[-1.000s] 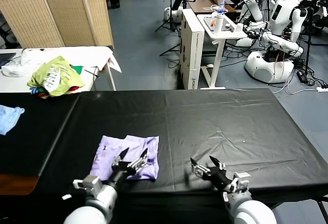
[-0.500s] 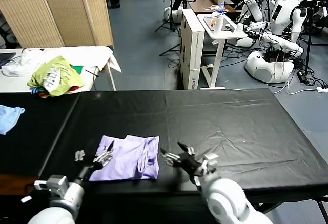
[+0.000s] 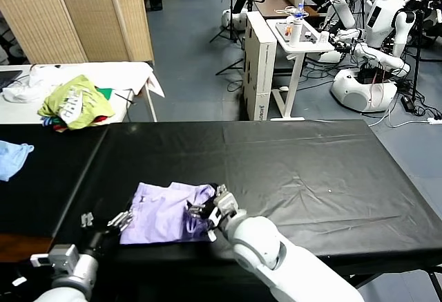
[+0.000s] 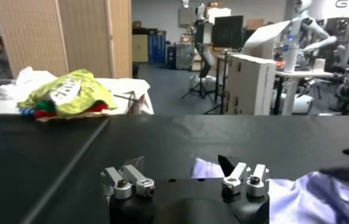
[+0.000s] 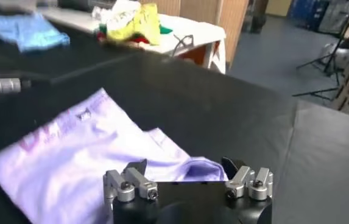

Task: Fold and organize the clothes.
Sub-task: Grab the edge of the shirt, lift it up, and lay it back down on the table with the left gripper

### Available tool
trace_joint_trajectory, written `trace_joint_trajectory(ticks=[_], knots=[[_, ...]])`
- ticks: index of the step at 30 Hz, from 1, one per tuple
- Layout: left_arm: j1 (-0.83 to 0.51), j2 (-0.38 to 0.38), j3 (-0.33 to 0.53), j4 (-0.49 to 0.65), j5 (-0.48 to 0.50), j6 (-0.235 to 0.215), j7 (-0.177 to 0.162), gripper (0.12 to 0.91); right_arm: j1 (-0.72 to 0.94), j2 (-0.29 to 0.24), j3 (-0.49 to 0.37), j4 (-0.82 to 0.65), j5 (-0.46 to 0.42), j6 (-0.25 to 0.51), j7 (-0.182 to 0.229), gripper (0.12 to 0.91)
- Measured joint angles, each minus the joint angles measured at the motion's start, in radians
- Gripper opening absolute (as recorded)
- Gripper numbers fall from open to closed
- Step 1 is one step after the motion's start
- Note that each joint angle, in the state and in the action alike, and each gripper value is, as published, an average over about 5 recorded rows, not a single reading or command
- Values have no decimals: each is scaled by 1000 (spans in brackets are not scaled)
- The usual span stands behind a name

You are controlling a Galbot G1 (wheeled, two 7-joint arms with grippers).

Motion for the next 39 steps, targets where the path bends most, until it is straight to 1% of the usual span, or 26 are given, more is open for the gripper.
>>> trace_joint_trajectory(ticks=[3, 6, 9, 12, 14, 17, 20, 23, 28, 34, 39], knots=[[-4, -1, 0, 11, 4, -4, 1, 907, -14, -13, 12, -9, -31, 0, -1, 907], [-3, -1, 0, 20, 9, -8, 4, 907, -35, -19, 31, -14, -44, 0, -1, 907], [-3, -1, 0, 27, 11, -11, 6, 907, -56, -21, 50, -11, -39, 0, -5, 907], [-6, 0, 0, 29, 12, -14, 9, 907, -81, -22, 74, 5, -15, 3, -22, 907], [-11, 3, 0, 31, 11, -15, 12, 907, -101, -22, 95, 21, 8, 23, -36, 907], [-21, 10, 0, 38, 11, -20, 16, 907, -132, -24, 131, 45, 37, 80, -52, 907], [-34, 20, 2, 52, 11, -32, 24, 907, -167, -25, 169, 63, 46, 125, -64, 907], [-53, 31, 8, 76, 14, -44, 28, 907, -208, -26, 205, 80, 47, 144, -70, 907], [-90, 50, 28, 132, 25, -50, 31, 907, -270, -38, 257, 110, 49, 154, -74, 907], [-129, 67, 54, 190, 24, -46, 38, 907, -336, -53, 322, 145, 50, 158, -77, 907], [-168, 85, 76, 233, 34, -42, 35, 907, -383, -56, 369, 170, 50, 158, -78, 907]])
